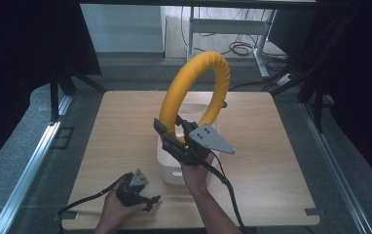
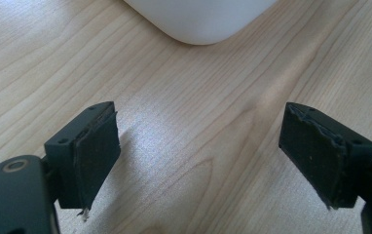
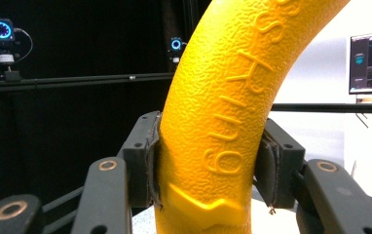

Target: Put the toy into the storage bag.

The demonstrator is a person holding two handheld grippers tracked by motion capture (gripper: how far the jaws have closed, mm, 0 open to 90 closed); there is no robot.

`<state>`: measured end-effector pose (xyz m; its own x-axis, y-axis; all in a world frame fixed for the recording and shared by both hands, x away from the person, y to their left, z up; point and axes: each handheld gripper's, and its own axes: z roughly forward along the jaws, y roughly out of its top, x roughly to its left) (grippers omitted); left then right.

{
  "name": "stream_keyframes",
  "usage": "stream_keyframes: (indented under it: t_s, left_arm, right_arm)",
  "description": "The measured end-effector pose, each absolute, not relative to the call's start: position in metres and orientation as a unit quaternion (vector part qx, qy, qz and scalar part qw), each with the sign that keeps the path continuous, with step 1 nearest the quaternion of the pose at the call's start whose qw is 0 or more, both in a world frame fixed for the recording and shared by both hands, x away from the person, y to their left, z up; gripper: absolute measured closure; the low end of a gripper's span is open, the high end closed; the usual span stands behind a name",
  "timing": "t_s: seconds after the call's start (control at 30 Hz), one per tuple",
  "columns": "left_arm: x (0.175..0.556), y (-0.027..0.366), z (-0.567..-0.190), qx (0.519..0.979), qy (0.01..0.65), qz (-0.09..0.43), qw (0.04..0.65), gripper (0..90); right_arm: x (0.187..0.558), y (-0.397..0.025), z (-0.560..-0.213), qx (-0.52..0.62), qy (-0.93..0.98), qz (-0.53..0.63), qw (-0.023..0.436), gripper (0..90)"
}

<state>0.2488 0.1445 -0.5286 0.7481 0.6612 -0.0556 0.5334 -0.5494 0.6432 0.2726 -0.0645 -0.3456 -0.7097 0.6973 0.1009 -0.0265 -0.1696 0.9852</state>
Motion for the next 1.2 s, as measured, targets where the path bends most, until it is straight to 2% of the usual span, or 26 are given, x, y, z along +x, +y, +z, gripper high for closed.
stream_keyframes:
  t_s: [1.2]
  left_arm:
    - [0.249,0.143,-0.531,0.877,0.340,0.095,0.326,15.1]
  right_arm:
    - [0.283,-0.049,-0.389,0.322,0.601,0.698,0.219,49.7]
